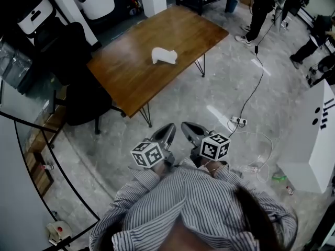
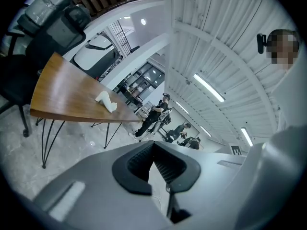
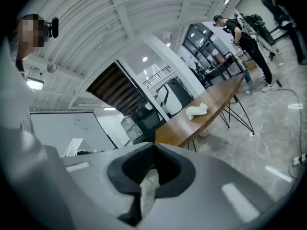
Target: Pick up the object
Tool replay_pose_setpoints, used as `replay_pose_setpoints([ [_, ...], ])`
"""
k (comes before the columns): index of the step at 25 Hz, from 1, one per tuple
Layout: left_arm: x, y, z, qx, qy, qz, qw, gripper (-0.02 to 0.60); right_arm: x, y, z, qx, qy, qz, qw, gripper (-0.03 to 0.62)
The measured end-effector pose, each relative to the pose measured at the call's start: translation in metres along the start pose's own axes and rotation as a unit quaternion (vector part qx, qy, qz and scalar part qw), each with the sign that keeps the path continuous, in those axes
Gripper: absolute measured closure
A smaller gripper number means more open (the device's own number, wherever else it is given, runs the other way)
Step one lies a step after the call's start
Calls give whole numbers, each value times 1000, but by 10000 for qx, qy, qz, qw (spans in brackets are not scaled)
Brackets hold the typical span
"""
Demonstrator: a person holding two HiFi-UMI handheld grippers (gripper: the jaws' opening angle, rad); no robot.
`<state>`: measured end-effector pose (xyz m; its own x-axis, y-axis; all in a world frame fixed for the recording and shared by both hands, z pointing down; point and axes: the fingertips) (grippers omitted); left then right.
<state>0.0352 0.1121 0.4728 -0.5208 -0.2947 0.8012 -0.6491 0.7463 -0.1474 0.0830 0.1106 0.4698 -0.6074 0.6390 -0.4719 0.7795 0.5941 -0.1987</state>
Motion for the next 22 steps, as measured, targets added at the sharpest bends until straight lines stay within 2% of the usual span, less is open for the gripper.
replay_pose_setpoints([
  [5, -6, -17, -8, 110, -82, 6, 9999, 581, -27, 3, 10, -90, 22, -150, 9998, 591],
  [9, 5, -28, -15, 223, 40, 93, 9997, 581, -44, -3, 0, 172, 102, -240, 9995, 583],
  [14, 23, -48, 1, 216, 23, 130, 9997, 581, -71, -26, 1, 432, 337, -501, 9972, 574],
  [17, 43, -68, 25, 187, 93, 98, 9997, 581, -87, -54, 9, 556, 418, -547, 9961, 568],
  [22, 78, -105, 100, 57, -27, 54, 10000, 581, -119, -118, 40, 735, 820, -759, 9910, 511],
])
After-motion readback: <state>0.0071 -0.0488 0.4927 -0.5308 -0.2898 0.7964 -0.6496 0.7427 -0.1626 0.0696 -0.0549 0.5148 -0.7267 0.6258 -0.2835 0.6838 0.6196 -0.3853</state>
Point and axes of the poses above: the fingertips, and each gripper's own axes: y backward along the fingers, x to its left, z out of its top, and after that the axes turned 10 degrees about y, right-handed
